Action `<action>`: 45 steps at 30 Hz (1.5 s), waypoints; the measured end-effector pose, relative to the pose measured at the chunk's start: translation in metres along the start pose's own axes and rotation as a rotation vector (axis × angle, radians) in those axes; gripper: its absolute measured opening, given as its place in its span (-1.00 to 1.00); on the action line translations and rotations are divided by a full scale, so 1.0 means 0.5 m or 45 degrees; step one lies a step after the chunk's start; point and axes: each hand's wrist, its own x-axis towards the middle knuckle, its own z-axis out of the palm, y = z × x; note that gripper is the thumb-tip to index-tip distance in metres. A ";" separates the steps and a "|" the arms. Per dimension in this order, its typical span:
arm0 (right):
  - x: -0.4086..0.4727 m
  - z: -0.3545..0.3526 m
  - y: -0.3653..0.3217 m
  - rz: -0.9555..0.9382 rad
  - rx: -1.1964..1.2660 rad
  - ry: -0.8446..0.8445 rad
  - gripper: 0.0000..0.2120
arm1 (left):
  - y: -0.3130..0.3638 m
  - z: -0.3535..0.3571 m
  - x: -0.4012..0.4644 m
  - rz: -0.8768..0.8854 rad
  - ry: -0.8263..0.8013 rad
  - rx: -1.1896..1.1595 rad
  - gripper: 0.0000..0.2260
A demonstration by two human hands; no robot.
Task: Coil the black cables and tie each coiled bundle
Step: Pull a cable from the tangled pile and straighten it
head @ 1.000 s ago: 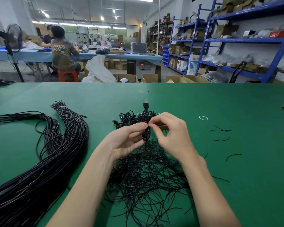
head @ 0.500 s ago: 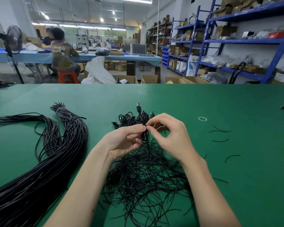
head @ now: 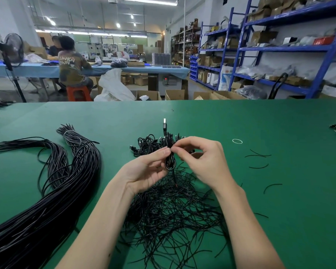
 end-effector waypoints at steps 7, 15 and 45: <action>0.003 0.010 0.008 -0.013 -0.091 -0.006 -0.94 | -0.012 0.006 0.005 0.039 0.018 -0.134 -0.71; 0.007 0.033 0.014 0.530 -0.039 0.109 -0.81 | -0.016 0.004 0.013 0.510 0.154 0.598 -0.58; 0.000 0.032 0.027 0.541 0.082 0.032 -0.85 | -0.002 -0.006 0.008 0.425 0.172 0.580 -0.67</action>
